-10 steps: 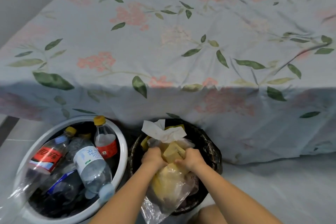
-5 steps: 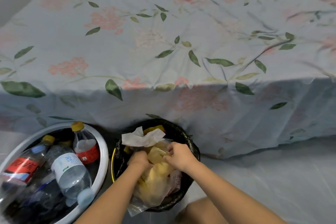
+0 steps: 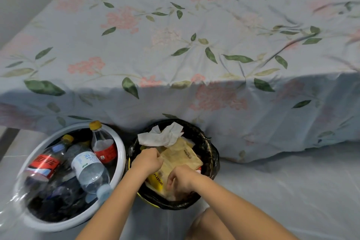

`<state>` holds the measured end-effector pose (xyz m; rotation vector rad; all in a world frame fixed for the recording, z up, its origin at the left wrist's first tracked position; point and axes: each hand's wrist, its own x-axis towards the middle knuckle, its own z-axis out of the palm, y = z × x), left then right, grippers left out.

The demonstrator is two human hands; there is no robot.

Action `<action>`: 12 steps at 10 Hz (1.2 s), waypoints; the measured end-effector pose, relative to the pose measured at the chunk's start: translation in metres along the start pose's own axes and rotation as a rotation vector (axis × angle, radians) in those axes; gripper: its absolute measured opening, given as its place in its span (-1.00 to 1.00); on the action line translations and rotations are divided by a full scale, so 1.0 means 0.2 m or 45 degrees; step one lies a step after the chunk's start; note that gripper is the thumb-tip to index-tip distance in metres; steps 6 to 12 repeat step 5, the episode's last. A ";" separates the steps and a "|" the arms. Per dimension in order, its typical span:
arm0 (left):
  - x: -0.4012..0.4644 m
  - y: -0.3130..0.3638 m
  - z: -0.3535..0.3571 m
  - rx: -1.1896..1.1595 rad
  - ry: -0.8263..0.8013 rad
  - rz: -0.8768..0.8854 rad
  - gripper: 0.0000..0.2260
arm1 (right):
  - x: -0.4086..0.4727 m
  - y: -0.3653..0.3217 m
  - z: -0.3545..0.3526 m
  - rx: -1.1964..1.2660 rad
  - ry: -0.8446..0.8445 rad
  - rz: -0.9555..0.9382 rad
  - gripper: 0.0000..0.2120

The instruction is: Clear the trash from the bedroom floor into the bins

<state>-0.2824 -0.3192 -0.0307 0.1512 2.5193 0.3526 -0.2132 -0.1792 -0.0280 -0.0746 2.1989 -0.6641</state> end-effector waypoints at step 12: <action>0.00 0.04 0.05 -0.101 -0.039 0.066 -0.66 | -0.02 0.13 -0.24 0.002 0.614 0.127 -0.48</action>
